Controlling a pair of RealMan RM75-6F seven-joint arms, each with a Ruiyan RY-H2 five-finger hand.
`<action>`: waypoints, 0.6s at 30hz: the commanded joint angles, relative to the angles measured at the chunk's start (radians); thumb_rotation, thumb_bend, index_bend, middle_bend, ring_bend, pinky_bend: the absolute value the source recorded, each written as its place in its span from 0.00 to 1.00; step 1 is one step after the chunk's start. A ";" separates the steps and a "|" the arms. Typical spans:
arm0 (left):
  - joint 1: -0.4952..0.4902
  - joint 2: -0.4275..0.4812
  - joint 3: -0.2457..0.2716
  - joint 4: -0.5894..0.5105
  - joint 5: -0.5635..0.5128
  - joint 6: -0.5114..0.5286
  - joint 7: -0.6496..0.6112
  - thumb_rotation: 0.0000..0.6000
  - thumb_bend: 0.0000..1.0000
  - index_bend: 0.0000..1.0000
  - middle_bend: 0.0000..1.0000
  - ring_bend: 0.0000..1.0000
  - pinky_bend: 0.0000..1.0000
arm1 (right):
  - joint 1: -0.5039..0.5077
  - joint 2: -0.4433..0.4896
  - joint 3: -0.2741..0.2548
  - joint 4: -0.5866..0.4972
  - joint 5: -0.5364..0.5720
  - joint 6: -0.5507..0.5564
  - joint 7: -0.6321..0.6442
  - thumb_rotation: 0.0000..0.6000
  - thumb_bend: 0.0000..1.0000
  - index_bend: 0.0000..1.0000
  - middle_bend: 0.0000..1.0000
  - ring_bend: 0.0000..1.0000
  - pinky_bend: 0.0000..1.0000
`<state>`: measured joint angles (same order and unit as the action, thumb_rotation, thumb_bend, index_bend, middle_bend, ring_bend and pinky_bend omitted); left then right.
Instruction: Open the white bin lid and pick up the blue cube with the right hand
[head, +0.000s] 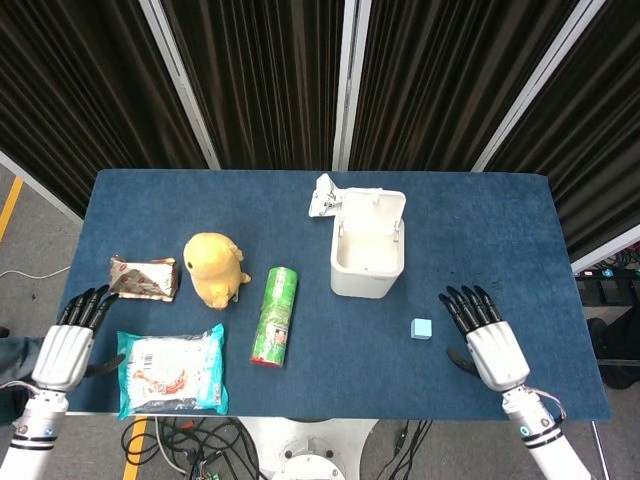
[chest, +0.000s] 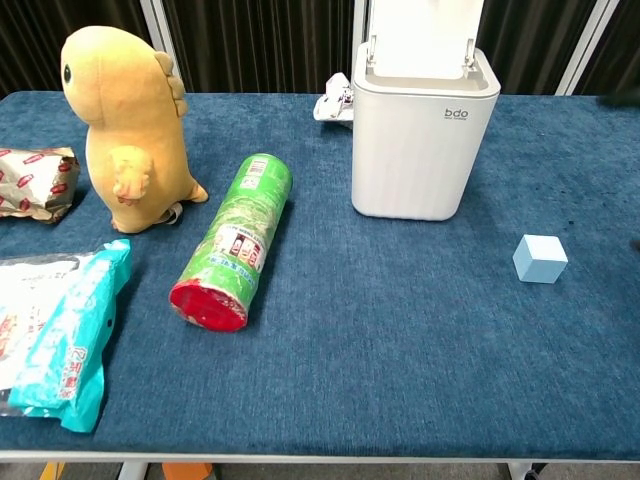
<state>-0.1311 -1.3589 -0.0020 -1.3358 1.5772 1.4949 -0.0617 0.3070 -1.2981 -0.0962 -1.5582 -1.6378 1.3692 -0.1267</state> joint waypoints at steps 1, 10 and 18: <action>0.002 -0.004 0.000 0.006 -0.005 -0.003 -0.002 1.00 0.04 0.10 0.03 0.00 0.11 | -0.004 -0.026 -0.010 0.043 0.029 -0.054 0.020 1.00 0.14 0.00 0.13 0.00 0.00; 0.002 -0.005 -0.004 0.023 -0.010 -0.002 -0.014 1.00 0.04 0.10 0.03 0.00 0.11 | 0.036 -0.122 0.039 0.104 0.120 -0.191 -0.037 1.00 0.18 0.00 0.20 0.14 0.22; 0.003 -0.007 -0.003 0.033 -0.008 0.001 -0.024 1.00 0.04 0.10 0.03 0.00 0.11 | 0.064 -0.169 0.071 0.134 0.142 -0.233 -0.065 1.00 0.22 0.11 0.28 0.26 0.41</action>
<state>-0.1280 -1.3661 -0.0046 -1.3033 1.5691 1.4956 -0.0851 0.3633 -1.4605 -0.0306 -1.4269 -1.5031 1.1483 -0.1860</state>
